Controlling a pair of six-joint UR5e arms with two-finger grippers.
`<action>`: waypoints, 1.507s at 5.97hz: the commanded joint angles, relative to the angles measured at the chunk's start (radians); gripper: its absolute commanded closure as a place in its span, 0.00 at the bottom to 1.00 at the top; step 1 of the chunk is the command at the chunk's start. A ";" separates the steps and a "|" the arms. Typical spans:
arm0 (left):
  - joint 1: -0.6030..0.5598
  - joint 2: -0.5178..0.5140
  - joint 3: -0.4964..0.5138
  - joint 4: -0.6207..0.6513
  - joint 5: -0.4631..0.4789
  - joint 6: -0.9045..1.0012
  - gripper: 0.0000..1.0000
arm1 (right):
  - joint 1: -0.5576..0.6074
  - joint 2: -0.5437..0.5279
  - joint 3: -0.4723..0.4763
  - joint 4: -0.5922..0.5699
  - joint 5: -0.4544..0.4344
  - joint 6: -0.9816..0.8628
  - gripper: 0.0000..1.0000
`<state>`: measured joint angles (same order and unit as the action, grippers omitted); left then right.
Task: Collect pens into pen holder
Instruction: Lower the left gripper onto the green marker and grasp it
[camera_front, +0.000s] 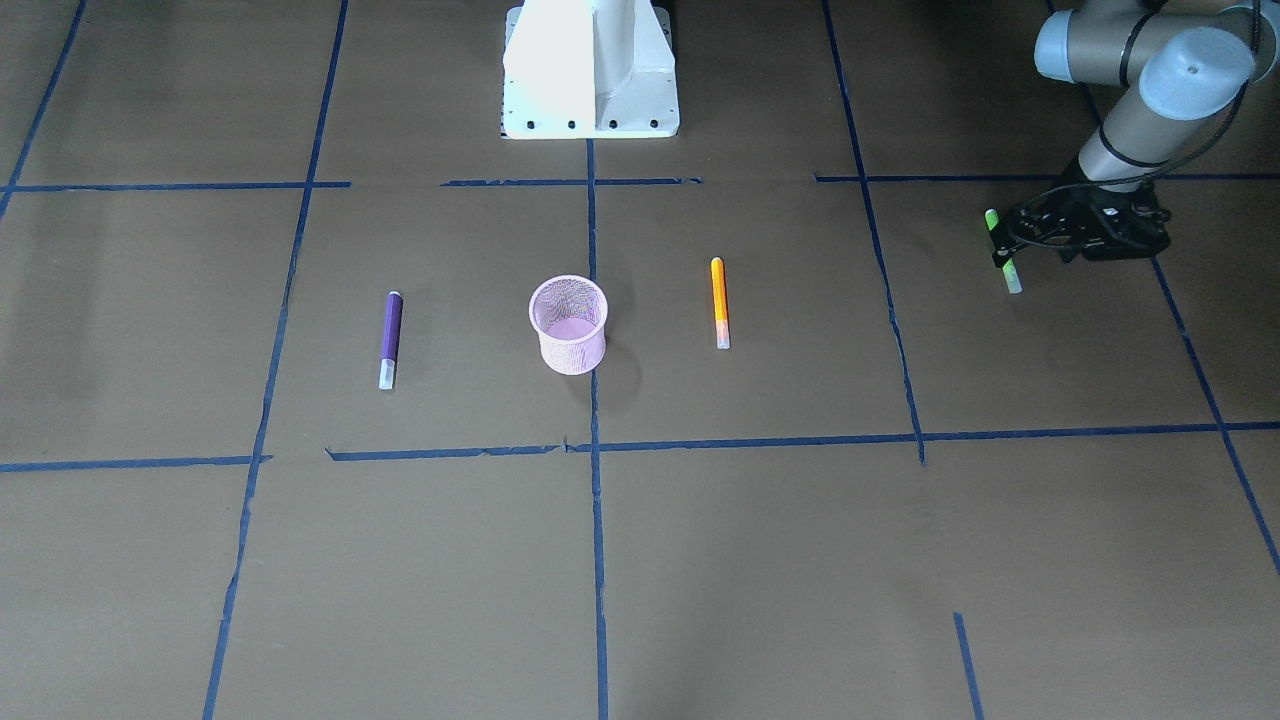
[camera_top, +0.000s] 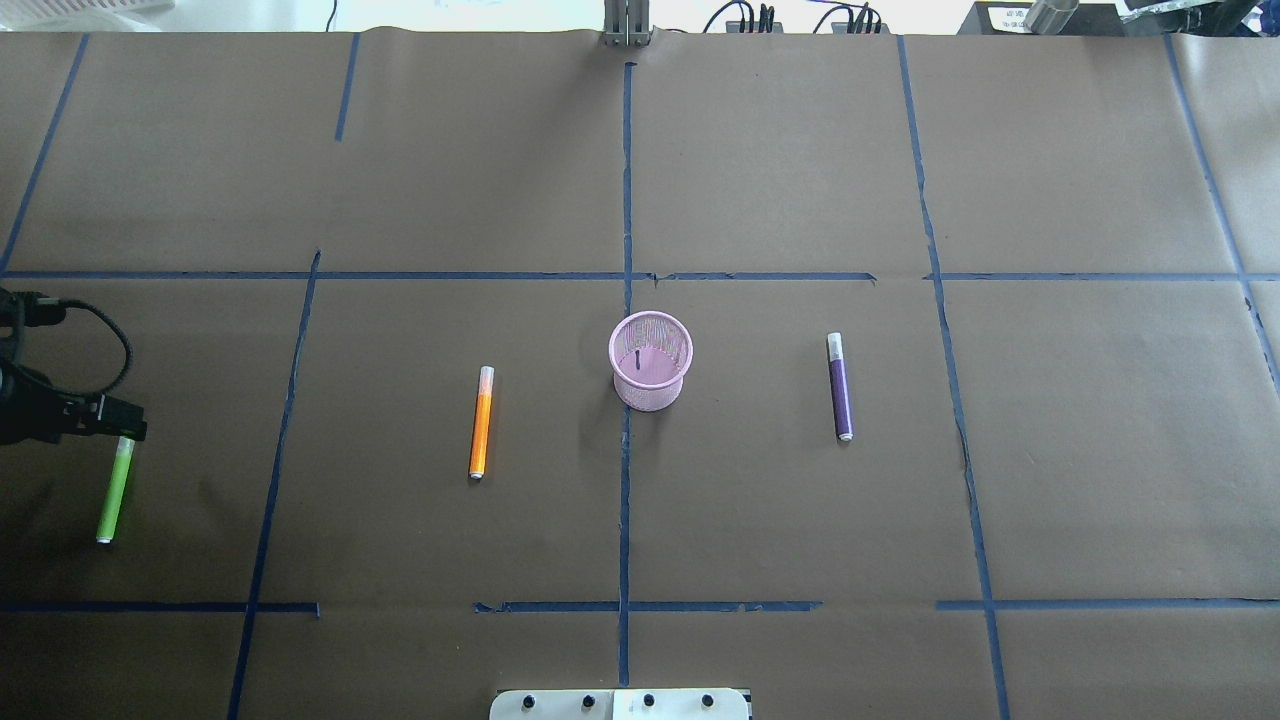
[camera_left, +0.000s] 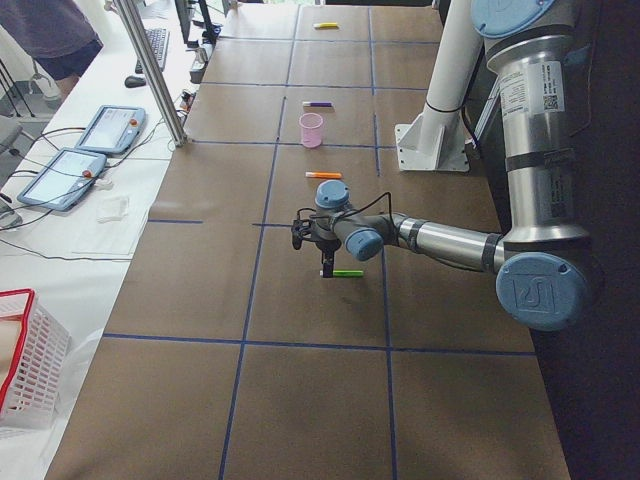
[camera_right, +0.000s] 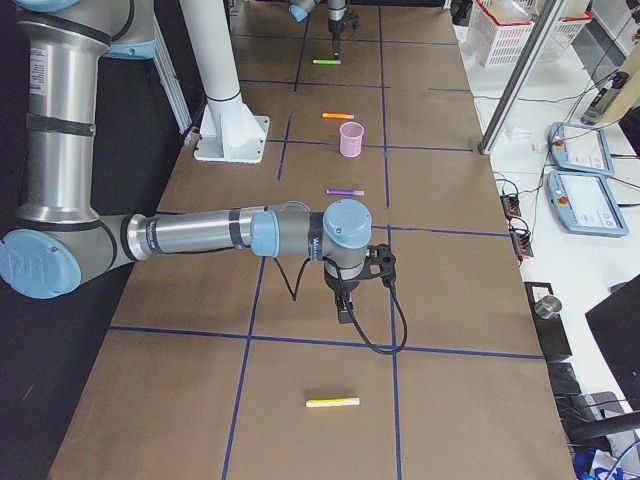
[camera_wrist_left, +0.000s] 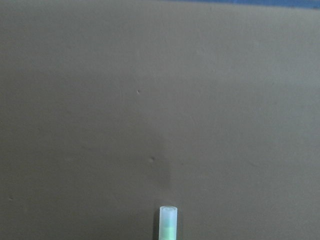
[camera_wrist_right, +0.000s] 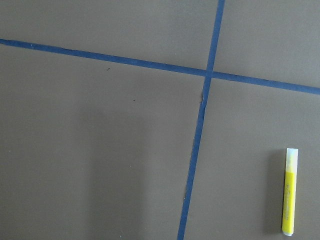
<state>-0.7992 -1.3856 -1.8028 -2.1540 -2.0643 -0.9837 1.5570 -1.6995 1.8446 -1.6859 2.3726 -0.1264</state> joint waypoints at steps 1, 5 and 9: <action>0.038 -0.009 0.092 -0.073 0.001 0.002 0.00 | 0.000 0.000 -0.001 -0.001 -0.001 -0.001 0.00; 0.032 -0.012 0.088 -0.099 -0.011 -0.007 0.97 | 0.000 -0.002 0.004 0.000 -0.001 -0.001 0.00; 0.029 -0.010 0.057 -0.095 0.001 -0.004 1.00 | 0.000 -0.002 0.004 0.000 -0.001 0.001 0.00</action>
<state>-0.7699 -1.3931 -1.7435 -2.2500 -2.0635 -0.9880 1.5570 -1.7012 1.8484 -1.6858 2.3715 -0.1262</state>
